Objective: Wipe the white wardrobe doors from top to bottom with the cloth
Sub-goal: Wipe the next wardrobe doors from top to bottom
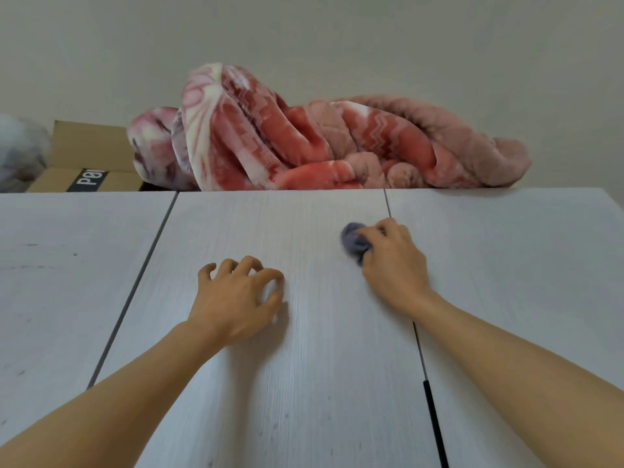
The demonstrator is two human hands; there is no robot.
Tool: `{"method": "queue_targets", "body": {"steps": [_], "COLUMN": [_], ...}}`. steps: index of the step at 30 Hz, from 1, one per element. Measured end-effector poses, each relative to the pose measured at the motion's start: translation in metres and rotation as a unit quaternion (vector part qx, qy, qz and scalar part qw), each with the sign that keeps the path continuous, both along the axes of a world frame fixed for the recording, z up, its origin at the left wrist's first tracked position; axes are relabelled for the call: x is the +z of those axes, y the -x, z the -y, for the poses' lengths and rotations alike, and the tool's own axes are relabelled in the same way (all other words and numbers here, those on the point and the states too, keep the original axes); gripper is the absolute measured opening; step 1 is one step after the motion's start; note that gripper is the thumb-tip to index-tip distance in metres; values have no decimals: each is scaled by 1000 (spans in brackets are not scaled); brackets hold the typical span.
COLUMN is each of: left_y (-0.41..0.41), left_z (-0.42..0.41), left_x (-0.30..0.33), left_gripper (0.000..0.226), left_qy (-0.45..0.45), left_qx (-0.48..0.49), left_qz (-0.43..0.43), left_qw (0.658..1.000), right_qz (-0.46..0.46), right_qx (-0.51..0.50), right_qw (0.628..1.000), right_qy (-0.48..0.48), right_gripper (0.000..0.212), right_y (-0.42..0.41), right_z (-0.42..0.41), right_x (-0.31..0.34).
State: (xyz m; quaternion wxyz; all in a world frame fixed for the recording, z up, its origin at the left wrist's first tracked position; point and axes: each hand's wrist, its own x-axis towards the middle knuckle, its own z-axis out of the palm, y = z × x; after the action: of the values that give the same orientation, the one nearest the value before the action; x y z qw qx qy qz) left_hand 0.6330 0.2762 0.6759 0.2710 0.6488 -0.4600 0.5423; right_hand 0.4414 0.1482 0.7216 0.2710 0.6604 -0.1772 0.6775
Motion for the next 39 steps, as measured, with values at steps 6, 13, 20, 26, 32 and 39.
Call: {"method": "queue_targets", "body": {"steps": [6, 13, 20, 26, 32, 39], "left_y": [-6, -30, -74, -112, -151, -178], "left_z": [-8, -25, -52, -79, -88, -98], "left_x": [3, 0, -21, -23, -71, -138], "left_gripper": [72, 86, 85, 72, 53, 53], "left_qy": [-45, 7, 0, 18, 51, -11], "left_qx": [-22, -22, -28, -20, -51, -61], "left_qz": [24, 52, 41, 18, 47, 50], "left_qw": [998, 998, 999, 999, 996, 997], "right_qz": [86, -152, -64, -157, -279, -345], "right_qx": [-37, -46, -81, -65, -47, -83], "right_qw": [986, 986, 991, 985, 950, 920], "right_qy": [-138, 55, -85, 12, 130, 163], "right_gripper": [50, 49, 51, 57, 62, 60], "right_y": [-9, -80, -87, -151, -177, -179], "right_z": [-15, -44, -56, -95, -108, -114], "right_x": [52, 25, 37, 5, -102, -163]}}
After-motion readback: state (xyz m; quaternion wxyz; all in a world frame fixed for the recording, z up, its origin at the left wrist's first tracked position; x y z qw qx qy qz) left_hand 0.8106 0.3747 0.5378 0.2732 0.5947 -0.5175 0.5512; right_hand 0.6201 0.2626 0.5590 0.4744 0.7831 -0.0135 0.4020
